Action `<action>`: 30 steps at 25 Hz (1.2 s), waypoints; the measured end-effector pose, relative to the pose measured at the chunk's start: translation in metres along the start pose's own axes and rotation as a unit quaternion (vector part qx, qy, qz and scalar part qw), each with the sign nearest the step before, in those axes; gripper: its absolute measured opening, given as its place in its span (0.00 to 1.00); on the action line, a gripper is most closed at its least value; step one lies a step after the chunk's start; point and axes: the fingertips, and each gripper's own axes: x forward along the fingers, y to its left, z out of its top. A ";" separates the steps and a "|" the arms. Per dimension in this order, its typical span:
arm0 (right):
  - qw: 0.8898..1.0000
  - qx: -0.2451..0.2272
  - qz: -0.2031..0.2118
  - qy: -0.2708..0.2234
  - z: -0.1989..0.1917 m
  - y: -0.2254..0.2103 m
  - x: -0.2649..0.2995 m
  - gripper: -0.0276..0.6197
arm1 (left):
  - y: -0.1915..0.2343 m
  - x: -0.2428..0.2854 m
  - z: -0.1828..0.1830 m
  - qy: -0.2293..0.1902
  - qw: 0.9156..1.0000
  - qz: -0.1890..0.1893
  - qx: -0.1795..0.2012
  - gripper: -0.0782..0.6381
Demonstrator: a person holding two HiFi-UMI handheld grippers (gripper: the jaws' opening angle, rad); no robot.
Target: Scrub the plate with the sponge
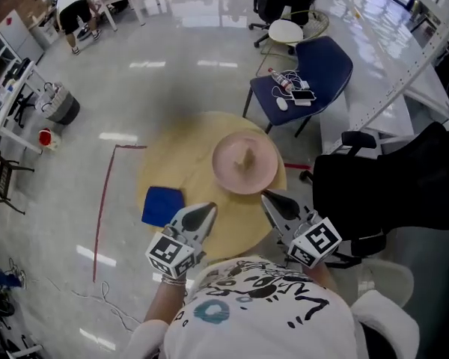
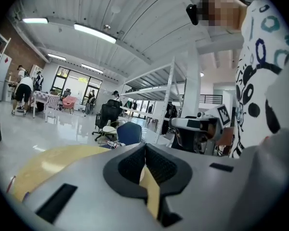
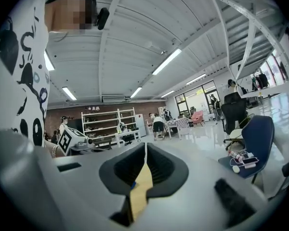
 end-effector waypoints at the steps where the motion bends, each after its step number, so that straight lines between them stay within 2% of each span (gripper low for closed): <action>1: 1.000 -0.002 -0.001 0.005 -0.001 -0.004 0.005 0.09 | 0.009 0.006 -0.004 0.004 1.000 0.001 -0.010 0.13; 4: 1.000 0.006 -0.011 0.020 -0.009 -0.023 0.019 0.09 | 0.037 0.025 -0.024 0.034 0.998 0.013 -0.044 0.13; 8: 0.999 0.016 -0.008 0.041 -0.017 -0.038 0.028 0.09 | 0.068 0.045 -0.056 0.066 0.993 0.063 -0.081 0.13; 12: 0.997 0.013 0.011 0.075 -0.031 -0.058 0.039 0.09 | 0.099 0.069 -0.089 0.099 0.981 0.110 -0.123 0.13; 16: 0.995 0.007 0.028 0.097 -0.041 -0.077 0.042 0.09 | 0.121 0.096 -0.125 0.148 0.966 0.139 -0.162 0.13; 19: 0.993 0.012 0.030 0.112 -0.045 -0.090 0.047 0.09 | 0.136 0.116 -0.145 0.176 0.957 0.144 -0.179 0.15; 21: 0.992 0.013 0.034 0.117 -0.049 -0.093 0.051 0.09 | 0.143 0.124 -0.153 0.194 0.953 0.144 -0.184 0.32; 26: 0.991 0.005 0.039 0.125 -0.052 -0.098 0.056 0.09 | 0.161 0.140 -0.170 0.210 0.942 0.162 -0.207 0.34; 30: 0.991 0.005 0.031 0.133 -0.057 -0.102 0.051 0.09 | 0.170 0.151 -0.185 0.230 0.930 0.162 -0.235 0.34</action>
